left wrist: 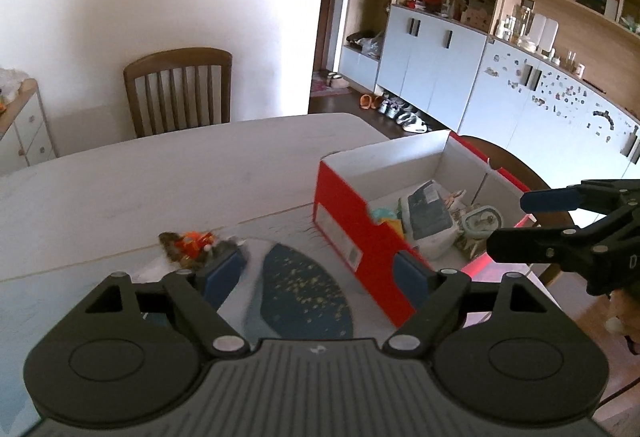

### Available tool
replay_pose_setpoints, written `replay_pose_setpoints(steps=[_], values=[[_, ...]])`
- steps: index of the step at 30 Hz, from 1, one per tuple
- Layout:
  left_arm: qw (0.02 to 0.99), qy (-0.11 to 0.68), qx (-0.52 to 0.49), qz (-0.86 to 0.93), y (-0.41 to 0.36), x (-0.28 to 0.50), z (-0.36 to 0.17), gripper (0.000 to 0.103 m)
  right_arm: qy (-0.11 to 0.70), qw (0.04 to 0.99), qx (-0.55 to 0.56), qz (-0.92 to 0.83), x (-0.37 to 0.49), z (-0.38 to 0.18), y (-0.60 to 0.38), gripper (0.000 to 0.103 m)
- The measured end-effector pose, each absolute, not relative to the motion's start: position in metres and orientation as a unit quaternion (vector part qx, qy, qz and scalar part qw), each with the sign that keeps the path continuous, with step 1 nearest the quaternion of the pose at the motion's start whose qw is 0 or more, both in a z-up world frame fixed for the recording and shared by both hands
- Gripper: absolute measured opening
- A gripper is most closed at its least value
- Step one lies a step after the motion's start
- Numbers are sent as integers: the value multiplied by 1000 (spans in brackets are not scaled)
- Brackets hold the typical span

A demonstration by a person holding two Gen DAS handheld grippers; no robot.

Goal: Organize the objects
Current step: 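Withdraw both tools from the box back toward the table items, then grasp the green plush cushion with the left tool while the right grasps the black bag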

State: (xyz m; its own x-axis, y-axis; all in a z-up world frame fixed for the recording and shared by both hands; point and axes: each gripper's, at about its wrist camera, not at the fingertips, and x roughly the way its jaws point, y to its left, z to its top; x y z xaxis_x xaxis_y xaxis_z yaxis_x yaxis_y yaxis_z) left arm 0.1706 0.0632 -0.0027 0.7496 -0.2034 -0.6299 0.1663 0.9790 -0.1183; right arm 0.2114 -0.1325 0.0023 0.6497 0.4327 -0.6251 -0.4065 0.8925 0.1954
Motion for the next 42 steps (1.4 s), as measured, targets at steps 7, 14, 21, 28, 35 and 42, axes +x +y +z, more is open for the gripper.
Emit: replay_pose_setpoints(steps=[7,14,21,28,35,42], values=[[939,332,-34,-84,100,155,-8,84,353,904,27,238,206,-4,-101,102],[941,335,-25,-49,136,152,-19,84,359,901,8,243,210,-14,-64,102],[938,347,-10,-13,170,158,-41,84,375,893,-8,249,230,-28,-30,102],[932,362,-13,6,196,172,-62,84,390,885,-22,255,255,-43,-2,102],[921,389,-11,28,216,199,-93,84,396,880,-47,257,284,-59,23,100],[913,408,-4,28,223,221,-118,84,417,872,-66,249,316,-83,41,94]])
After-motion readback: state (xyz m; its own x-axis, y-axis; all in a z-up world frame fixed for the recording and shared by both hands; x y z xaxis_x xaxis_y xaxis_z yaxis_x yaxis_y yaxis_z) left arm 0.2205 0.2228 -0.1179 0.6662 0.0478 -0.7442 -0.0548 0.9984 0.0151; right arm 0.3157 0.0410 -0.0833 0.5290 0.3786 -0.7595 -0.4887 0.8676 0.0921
